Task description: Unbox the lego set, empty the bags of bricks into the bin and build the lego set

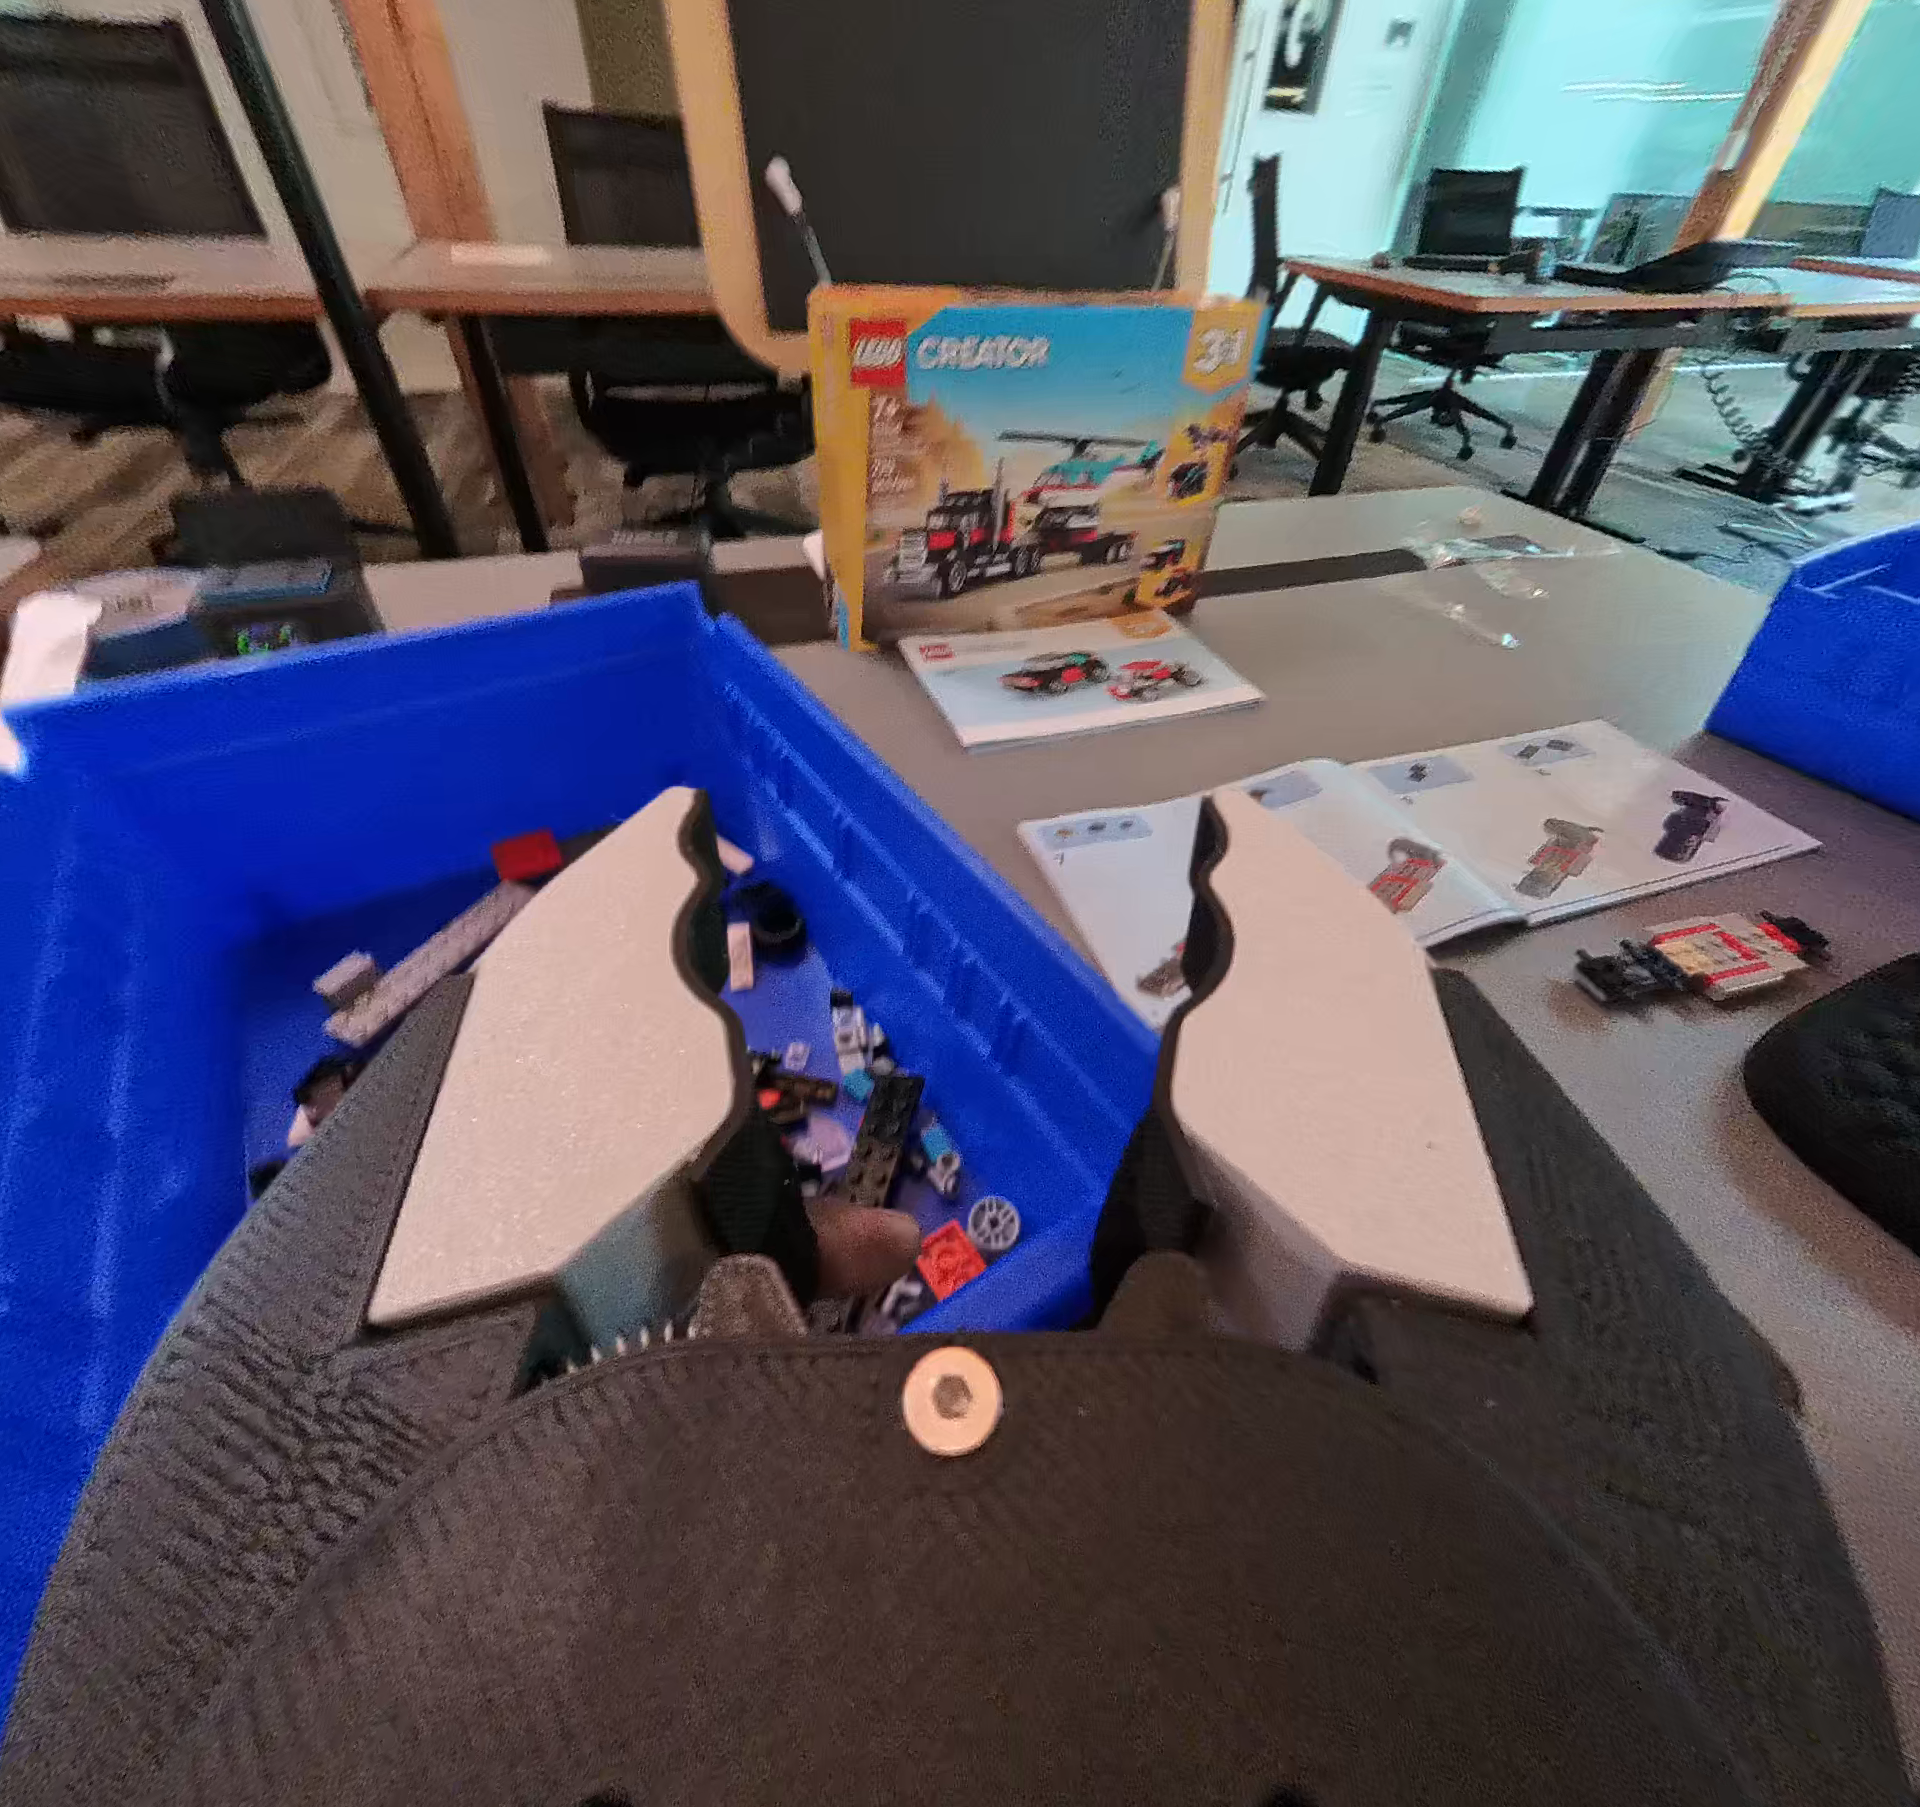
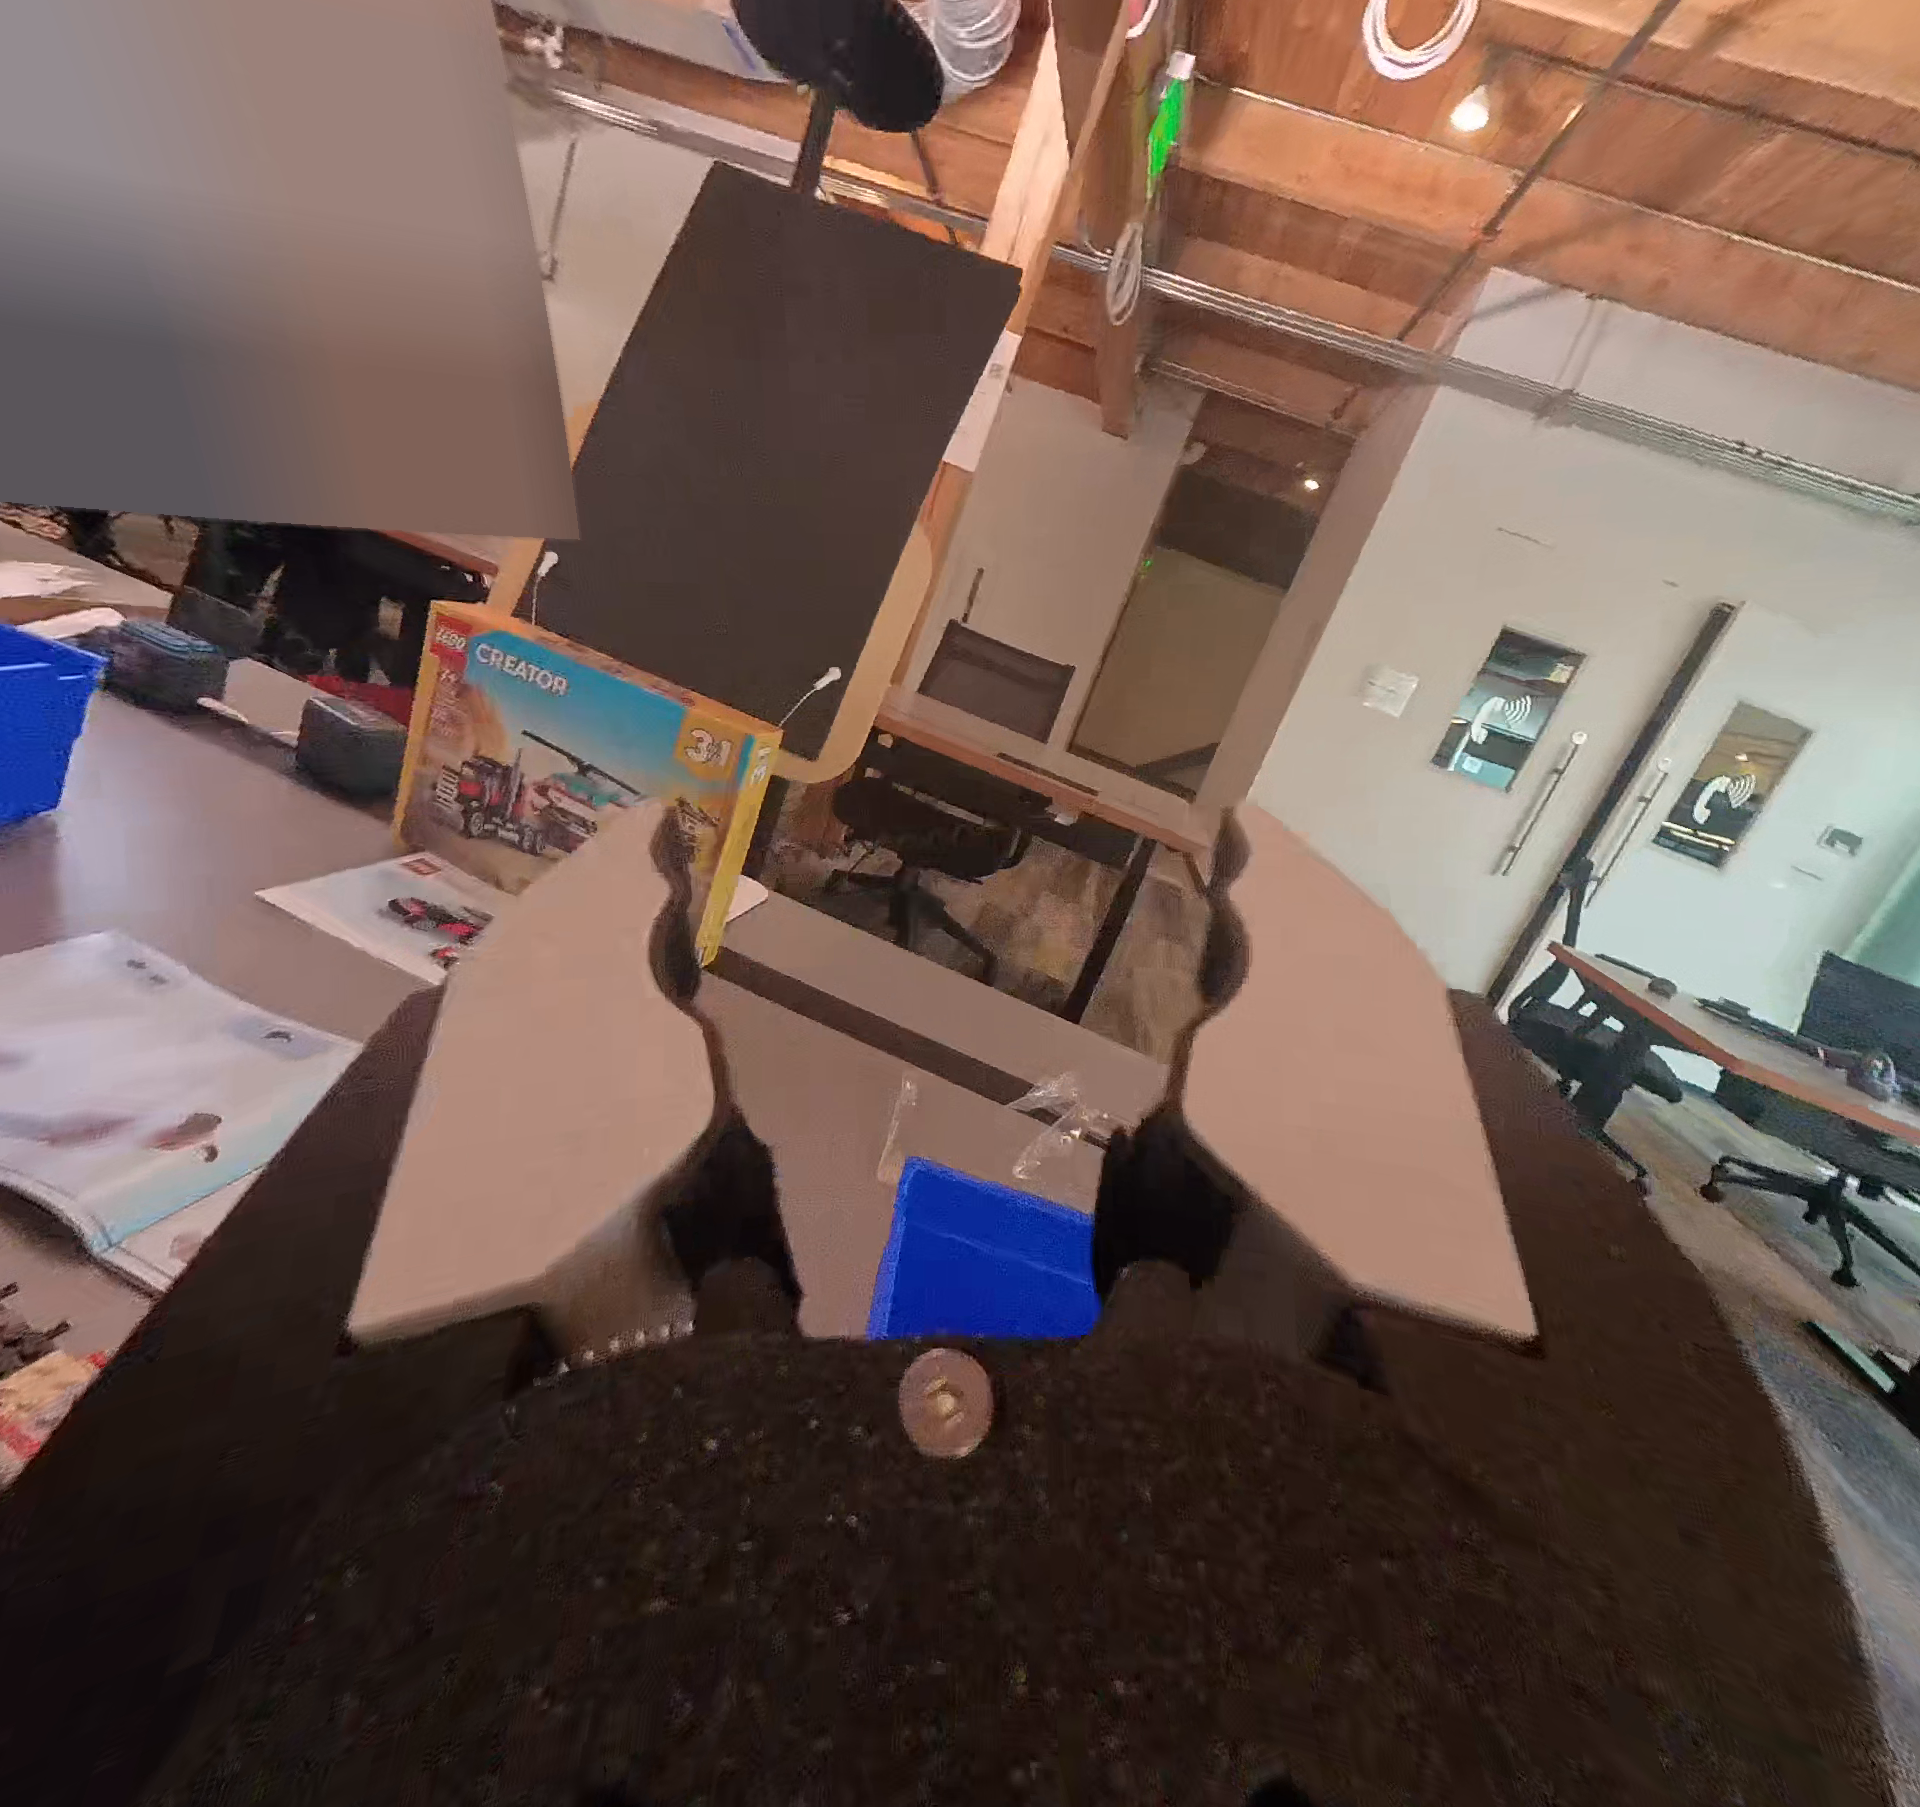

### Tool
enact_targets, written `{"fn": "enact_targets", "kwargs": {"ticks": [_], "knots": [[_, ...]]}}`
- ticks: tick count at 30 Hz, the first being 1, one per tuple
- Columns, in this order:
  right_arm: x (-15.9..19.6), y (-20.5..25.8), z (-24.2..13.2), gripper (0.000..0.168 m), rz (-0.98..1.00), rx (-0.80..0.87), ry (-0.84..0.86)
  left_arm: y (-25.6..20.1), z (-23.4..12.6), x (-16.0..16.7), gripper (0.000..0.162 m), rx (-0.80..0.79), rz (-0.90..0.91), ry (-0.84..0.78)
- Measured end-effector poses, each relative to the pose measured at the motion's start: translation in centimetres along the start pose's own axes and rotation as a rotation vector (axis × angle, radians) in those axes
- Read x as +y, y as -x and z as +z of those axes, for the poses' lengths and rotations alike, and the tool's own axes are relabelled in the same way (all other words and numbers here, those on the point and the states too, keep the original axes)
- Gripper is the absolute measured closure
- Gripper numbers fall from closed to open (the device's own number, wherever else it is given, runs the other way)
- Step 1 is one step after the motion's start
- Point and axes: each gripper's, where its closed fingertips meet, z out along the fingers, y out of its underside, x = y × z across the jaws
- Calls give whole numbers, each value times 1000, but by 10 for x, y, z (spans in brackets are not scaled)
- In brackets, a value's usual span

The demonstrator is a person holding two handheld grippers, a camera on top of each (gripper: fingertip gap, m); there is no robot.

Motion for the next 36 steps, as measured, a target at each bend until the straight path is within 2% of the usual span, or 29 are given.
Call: {"fn": "enact_targets", "kwargs": {"ticks": [2, 3, 4, 5, 6, 7, 10, 11, 12, 13, 14, 18, 21, 25, 29, 32, 36], "knots": [[3, 4, 10, 62, -8, 3, 38, -6, 6, 16, 74, 63, -48, 48], [2, 7, 14, 62, -18, -4, 46, -13, 9, 23, 74, 102, -53, 66], [0, 13, 18, 70, -26, -26, 47, -20, 12, 28, 78, 131, -38, 81], [-2, 25, 19, 113, -47, -91, 46, -26, 13, 33, 97, 160, 3, 92], [-5, 40, 17, 168, -75, -186, 43, -33, 12, 35, 152, 186, 58, 95], [-9, 47, 18, 168, -69, -219, 25, -35, 11, 35, 162, 191, 106, 92], [-11, 48, 24, 161, -38, -203, 23, -31, 2, 36, 162, 177, 185, 126], [-9, 48, 27, 141, -33, -196, 29, -25, -2, 35, 162, 162, 180, 140], [-7, 46, 32, 104, -19, -164, 32, -15, -7, 33, 160, 127, 173, 148], [-3, 46, 37, 80, -11, -149, 46, -2, -12, 27, 147, 81, 170, 146], [3, 50, 40, 75, -13, -169, 79, 10, -16, 21, 134, 43, 175, 146], [17, 69, 53, 75, -36, -264, 141, 53, -17, 15, 116, 76, 242, 369], [19, 79, 57, 80, -20, -330, 124, 91, 9, 18, 115, 135, 276, 584], [24, 72, 52, 77, -16, -316, 137, 125, 41, 46, 113, 168, 264, 890], [27, 54, 36, 80, -7, -265, 148, 151, 53, 87, 111, 98, 388, 1156], [26, 41, 26, 81, 4, -231, 153, 141, 63, 91, 110, 144, 324, 1137], [29, 33, 22, 81, -19, -216, 186, 109, 66, 57, 98, 246, 234, 909]]}}
